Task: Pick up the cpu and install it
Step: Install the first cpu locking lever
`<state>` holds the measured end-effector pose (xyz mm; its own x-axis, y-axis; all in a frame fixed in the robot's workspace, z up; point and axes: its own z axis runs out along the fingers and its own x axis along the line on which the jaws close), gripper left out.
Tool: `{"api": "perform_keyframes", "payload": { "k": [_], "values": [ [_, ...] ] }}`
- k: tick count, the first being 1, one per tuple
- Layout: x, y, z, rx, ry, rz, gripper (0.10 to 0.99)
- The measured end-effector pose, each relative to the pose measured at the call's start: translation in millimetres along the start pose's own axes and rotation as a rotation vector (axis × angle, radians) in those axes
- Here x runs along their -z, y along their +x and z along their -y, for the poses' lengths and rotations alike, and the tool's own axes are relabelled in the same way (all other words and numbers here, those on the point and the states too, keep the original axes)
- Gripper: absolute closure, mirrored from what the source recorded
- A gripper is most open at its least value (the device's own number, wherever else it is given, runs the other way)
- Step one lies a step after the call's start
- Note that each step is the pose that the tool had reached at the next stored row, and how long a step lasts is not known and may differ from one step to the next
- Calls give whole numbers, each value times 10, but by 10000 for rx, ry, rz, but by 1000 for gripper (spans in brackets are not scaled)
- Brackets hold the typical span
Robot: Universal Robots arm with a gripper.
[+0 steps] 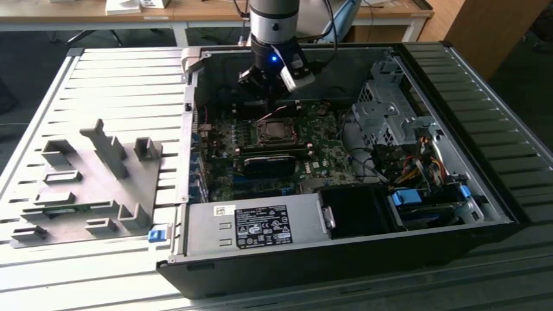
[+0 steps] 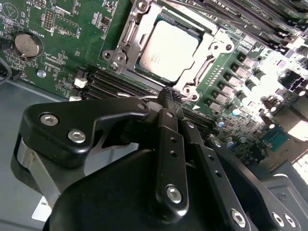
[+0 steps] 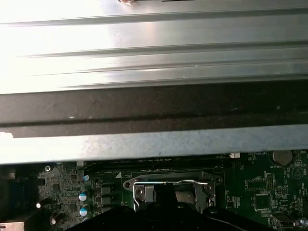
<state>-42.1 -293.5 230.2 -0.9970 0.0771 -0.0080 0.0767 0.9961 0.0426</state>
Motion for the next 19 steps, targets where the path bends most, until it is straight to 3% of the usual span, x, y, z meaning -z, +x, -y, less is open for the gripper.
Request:
{"api": "perform_keyframes", "payload": {
  "k": [19],
  "values": [
    [-63, -56, -70, 2, -1, 0, 980]
  ]
}}
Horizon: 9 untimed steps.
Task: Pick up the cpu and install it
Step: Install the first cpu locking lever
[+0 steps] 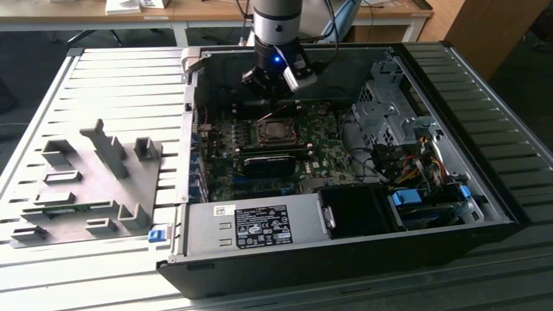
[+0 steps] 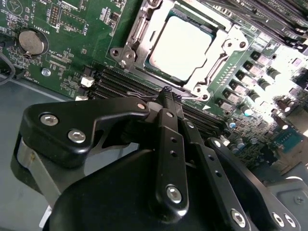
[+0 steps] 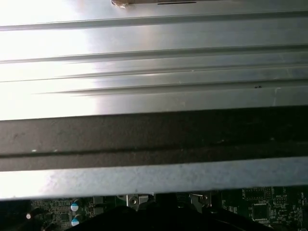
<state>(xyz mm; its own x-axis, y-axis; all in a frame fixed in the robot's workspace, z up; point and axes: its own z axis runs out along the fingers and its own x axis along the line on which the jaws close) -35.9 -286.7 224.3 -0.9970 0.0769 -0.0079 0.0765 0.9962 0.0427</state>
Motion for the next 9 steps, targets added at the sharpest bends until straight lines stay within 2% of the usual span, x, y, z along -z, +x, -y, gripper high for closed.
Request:
{"api": "perform_keyframes", "payload": {
  "k": [9],
  "values": [
    [-39, -31, -17, -1, -30, -8, 980]
  ]
}}
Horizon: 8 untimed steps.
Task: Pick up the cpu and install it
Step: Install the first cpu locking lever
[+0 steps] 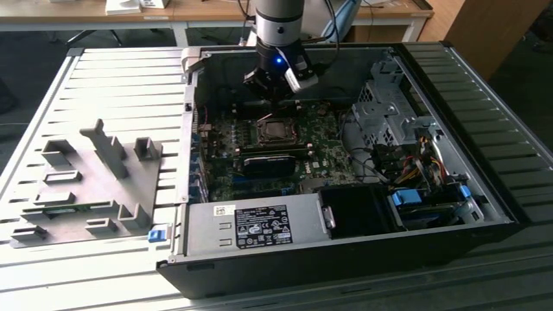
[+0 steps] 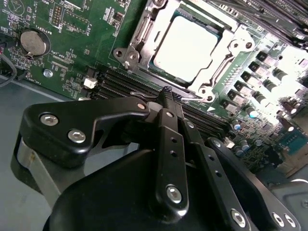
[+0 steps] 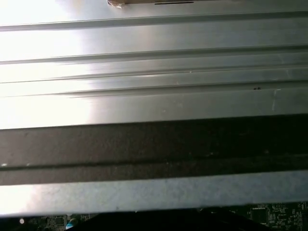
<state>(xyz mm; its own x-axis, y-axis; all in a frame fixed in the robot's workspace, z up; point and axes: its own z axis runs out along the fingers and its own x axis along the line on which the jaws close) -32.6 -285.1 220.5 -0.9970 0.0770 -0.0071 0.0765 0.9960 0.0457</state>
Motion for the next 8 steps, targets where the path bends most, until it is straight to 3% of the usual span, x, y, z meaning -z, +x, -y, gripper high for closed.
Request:
{"api": "perform_keyframes", "payload": {
  "k": [8],
  "values": [
    [-21, -33, -5, 0, -33, -2, 980]
  ]
}}
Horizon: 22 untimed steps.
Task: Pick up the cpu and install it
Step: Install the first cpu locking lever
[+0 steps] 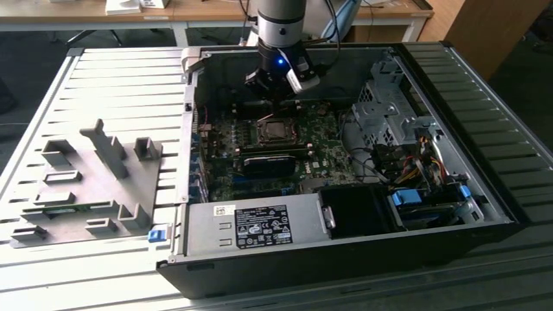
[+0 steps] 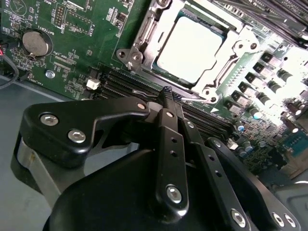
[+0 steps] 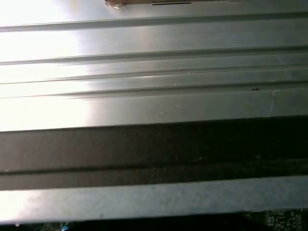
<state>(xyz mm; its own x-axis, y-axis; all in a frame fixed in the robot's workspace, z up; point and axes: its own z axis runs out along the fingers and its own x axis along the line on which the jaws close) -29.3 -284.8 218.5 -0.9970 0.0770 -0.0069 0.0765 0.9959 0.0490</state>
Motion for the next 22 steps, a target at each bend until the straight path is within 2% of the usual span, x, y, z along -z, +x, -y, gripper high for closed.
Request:
{"api": "perform_keyframes", "payload": {
  "k": [9, 10, 11, 13, 16, 22],
  "values": [
    [-20, -35, -3, -1, -94, -9, 980],
    [-131, -171, -8, -5, -407, -34, 980],
    [-131, -171, -8, -5, -407, -34, 980],
    [-99, -171, -10, -5, -407, -34, 980],
    [51, -172, -17, -5, -407, -34, 980],
    [78, -167, -10, -4, -406, -33, 980]
  ]
}}
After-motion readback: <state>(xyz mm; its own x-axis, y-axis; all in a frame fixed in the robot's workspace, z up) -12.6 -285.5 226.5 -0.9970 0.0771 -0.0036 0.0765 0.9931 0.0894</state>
